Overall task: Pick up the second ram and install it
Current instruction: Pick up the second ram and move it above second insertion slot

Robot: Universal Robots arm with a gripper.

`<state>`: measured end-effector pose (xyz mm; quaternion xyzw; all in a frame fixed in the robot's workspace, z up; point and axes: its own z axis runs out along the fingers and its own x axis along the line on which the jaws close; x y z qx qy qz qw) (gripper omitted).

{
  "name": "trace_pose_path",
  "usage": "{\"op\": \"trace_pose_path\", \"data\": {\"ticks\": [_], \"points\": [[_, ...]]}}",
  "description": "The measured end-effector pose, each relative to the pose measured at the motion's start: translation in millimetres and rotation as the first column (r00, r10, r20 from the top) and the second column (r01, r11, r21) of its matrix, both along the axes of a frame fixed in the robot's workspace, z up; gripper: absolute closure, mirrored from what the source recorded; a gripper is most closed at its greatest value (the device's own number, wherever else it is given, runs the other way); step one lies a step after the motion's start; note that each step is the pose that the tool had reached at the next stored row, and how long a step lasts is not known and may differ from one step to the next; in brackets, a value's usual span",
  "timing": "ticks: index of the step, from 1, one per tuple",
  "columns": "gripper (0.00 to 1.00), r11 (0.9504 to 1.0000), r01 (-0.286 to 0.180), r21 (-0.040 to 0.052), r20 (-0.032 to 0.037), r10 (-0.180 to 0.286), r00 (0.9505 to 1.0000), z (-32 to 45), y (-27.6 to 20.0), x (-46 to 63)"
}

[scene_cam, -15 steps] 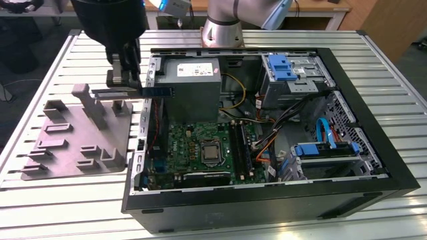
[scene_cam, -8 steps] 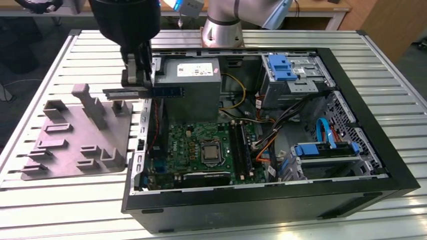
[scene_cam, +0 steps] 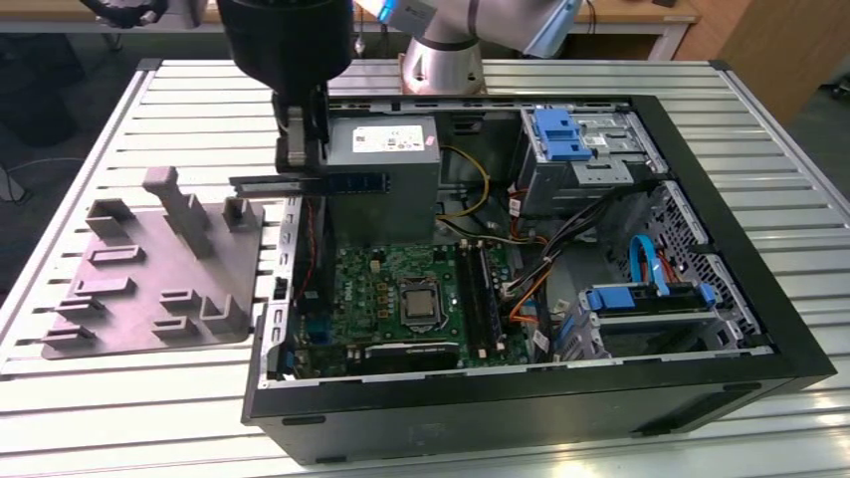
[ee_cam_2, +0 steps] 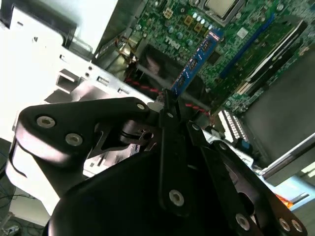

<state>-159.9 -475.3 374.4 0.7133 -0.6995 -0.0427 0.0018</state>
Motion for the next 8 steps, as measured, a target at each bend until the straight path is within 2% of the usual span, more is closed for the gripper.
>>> {"op": "trace_pose_path", "data": {"ticks": [5,8], "points": [[0.86,1.0,0.0,0.0,-0.0022,0.0,1.0,-0.9,0.0,13.5],[0.86,1.0,0.0,0.0,-0.0054,0.0,1.0,-1.9,0.0,25.6]]}}
